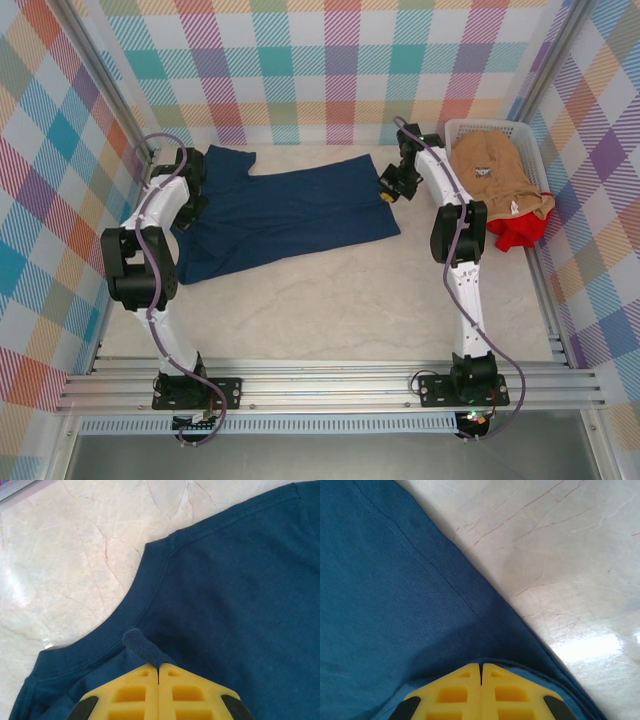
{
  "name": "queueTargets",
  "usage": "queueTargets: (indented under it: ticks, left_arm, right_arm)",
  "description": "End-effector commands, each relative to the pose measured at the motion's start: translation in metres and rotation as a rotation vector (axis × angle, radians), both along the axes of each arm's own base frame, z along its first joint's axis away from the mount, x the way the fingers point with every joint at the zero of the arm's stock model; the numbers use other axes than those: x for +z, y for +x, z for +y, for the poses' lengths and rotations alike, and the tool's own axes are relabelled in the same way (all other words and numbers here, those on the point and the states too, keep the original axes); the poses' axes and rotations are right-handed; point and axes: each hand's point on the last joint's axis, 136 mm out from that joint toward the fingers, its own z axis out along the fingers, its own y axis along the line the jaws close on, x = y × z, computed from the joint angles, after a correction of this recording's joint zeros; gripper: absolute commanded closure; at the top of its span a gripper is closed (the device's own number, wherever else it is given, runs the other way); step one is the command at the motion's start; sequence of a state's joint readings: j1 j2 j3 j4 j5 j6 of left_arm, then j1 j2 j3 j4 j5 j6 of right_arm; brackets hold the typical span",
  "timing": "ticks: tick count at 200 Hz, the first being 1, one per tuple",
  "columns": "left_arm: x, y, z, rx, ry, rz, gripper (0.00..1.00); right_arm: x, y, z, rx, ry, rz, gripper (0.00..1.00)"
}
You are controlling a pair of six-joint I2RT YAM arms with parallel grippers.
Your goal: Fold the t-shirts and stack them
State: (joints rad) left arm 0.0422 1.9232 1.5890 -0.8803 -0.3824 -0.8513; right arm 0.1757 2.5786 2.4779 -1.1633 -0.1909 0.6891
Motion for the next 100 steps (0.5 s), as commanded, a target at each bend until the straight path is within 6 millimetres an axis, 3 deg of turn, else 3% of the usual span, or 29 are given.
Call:
queueTargets:
  ticks: [1, 13, 30, 47, 60, 71, 85, 100]
  left_arm:
    - [-0.002, 0.019, 0.008, -0.026, -0.038, -0.038, 0.95]
    - [-0.004, 0.026, 0.006, -0.046, -0.086, -0.049, 0.56]
    - [0.011, 0.026, 0.007, -0.049, -0.091, -0.053, 0.40]
    - [0.028, 0.016, 0.001, -0.041, -0.119, -0.102, 0.39]
    - [0.031, -0.007, -0.007, 0.003, -0.154, -0.092, 0.40]
    - [0.017, -0.033, -0.019, 0.056, -0.224, -0.051, 0.43]
    - [-0.010, -0.061, -0.036, 0.114, -0.324, -0.004, 0.56]
    - [-0.031, -0.067, -0.055, 0.139, -0.419, -0.013, 0.72]
  right_arm:
    - [-0.002, 0.012, 0.006, 0.036, 0.072, -0.038, 0.88]
    - [0.006, 0.016, 0.005, 0.058, 0.070, -0.072, 0.67]
    - [0.025, 0.018, -0.002, 0.069, 0.044, -0.122, 0.53]
    - [0.047, 0.014, -0.008, 0.075, 0.028, -0.163, 0.52]
    - [0.057, 0.004, -0.009, 0.082, 0.022, -0.181, 0.52]
    - [0.058, -0.007, -0.006, 0.087, 0.032, -0.186, 0.57]
    - [0.047, -0.022, 0.001, 0.100, 0.057, -0.169, 0.64]
    - [0.031, -0.035, 0.012, 0.124, 0.078, -0.137, 0.72]
